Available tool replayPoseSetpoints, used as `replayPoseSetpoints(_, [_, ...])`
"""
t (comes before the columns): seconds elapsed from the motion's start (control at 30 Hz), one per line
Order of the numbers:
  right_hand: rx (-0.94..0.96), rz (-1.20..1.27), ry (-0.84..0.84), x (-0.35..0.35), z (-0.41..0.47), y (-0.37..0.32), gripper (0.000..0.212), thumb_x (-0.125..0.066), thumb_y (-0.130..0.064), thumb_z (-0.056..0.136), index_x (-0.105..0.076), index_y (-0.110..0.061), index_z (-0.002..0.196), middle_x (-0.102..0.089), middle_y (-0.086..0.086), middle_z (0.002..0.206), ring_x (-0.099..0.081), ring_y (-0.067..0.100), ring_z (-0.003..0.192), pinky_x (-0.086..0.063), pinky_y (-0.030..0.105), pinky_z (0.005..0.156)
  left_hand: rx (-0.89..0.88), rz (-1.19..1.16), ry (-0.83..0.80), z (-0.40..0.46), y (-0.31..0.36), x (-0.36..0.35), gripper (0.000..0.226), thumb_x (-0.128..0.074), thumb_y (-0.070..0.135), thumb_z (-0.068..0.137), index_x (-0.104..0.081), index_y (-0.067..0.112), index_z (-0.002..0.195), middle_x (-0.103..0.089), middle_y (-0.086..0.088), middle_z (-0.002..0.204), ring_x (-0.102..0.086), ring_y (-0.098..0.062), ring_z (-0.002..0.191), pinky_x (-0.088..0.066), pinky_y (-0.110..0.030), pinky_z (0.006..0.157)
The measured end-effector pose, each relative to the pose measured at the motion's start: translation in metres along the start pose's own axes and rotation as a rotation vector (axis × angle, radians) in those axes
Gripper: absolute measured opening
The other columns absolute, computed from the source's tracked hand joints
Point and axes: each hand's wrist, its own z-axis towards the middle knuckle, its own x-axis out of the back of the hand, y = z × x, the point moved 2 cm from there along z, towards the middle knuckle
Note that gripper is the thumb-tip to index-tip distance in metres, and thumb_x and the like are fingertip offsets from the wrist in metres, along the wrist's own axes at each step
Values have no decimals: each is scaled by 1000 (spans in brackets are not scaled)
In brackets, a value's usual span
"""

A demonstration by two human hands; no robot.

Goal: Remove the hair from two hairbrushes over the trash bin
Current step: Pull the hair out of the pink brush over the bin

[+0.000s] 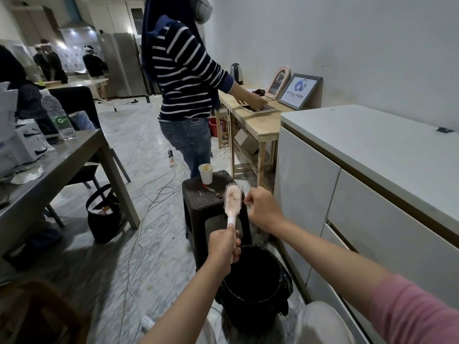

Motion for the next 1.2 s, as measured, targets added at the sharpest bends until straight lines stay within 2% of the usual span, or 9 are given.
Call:
replayPoseSetpoints(0.23, [27,-22,-49,2,0,-2,12,-54,7,78,-58,-2,83,-48,4,84,-47,18,80,-42,27,69,33,-62,47,1,4,-7,33,-45,26,99,-57,8,74,-47,-1,56,-36,-10,36,-25,-15,36])
replayPoseSetpoints(0.37, [-15,-28,-34,13,-6,9,14,-51,10,75,-57,-1,81,-48,7,84,-47,20,75,-39,26,66,88,-368,167,25,8,19,27,-36,10,95,-46,8,70,-41,0,43,-30,-3,23,-20,-7,32])
replayPoseSetpoints(0.47, [-87,-27,18,28,-9,32,8,-54,4,79,-60,-2,79,-57,14,87,-55,27,78,-48,36,71,67,-247,256,38,13,55,24,-37,13,95,-49,7,76,-42,-3,54,-32,-8,28,-22,-11,33])
replayPoseSetpoints(0.57, [-174,-2,13,35,-6,44,9,-58,-1,81,-67,-3,80,-65,14,88,-61,28,83,-53,40,77,25,-103,272,40,15,68,27,-40,21,98,-53,7,80,-45,-5,59,-35,-13,39,-25,-14,34])
replayPoseSetpoints(0.7, [-288,58,46,35,-3,49,5,-67,-10,81,-72,-10,81,-70,5,84,-64,22,83,-55,38,77,-1,-26,249,41,12,64,32,-41,23,99,-54,6,75,-45,-4,57,-35,-16,40,-27,-20,41])
replayPoseSetpoints(0.87, [-342,88,51,36,0,54,4,-70,-8,81,-73,-5,81,-70,10,85,-62,20,81,-46,26,73,16,-24,262,47,6,65,33,-41,25,100,-52,5,76,-44,-4,55,-34,-15,38,-26,-20,40])
replayPoseSetpoints(1.07, [-432,98,-52,26,3,61,16,-60,0,87,-73,0,94,-70,15,102,-64,26,100,-47,26,83,8,7,269,42,2,63,36,-42,24,101,-51,5,72,-44,-6,58,-36,-18,44,-27,-23,44])
replayPoseSetpoints(1.13, [-475,60,-105,23,3,62,18,-55,5,85,-72,0,84,-69,16,96,-63,28,96,-47,27,78,3,27,289,42,1,64,36,-42,24,101,-51,4,72,-46,-7,59,-38,-18,45,-29,-24,44])
replayPoseSetpoints(1.2, [-518,21,-148,21,1,63,34,-49,11,80,-57,-8,52,-57,12,68,-55,27,74,-39,27,65,6,25,309,43,0,66,36,-41,24,100,-49,3,72,-47,-8,61,-39,-18,46,-30,-24,44])
